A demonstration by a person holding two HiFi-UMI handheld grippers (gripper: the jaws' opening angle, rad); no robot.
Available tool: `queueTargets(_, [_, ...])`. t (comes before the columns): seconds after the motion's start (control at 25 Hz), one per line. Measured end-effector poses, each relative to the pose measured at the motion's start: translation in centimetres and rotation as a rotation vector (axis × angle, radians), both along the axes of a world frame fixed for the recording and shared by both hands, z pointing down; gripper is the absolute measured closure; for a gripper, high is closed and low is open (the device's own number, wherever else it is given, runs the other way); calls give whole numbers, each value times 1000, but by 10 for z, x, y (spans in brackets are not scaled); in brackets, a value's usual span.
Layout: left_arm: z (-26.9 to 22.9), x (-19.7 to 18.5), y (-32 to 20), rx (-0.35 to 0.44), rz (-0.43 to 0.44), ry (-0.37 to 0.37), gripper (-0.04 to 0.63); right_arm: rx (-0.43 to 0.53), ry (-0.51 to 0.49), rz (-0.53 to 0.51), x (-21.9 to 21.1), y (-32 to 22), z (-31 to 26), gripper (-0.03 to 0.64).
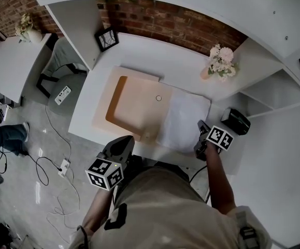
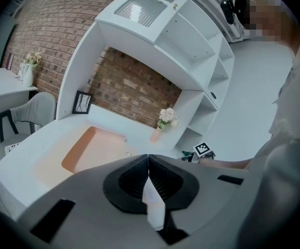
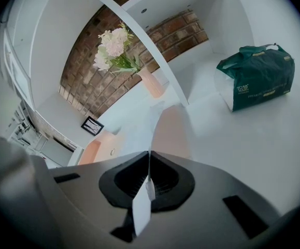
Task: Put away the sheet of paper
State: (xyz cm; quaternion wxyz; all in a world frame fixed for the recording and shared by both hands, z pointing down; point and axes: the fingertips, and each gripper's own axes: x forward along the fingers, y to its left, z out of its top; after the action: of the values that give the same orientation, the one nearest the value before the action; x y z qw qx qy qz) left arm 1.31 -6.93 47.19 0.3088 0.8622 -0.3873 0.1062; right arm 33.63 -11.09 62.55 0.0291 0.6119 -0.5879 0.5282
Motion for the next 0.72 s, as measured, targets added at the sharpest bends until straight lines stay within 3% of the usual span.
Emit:
queueTargets(0.48, [-3,-1,-3,9,5,9,577,-1,3,-16,-7,-4,-5,589])
queueTargets(0.72, [-4,-4,0,9,1,13,577,17,-48,0,-18,-8,-12,589])
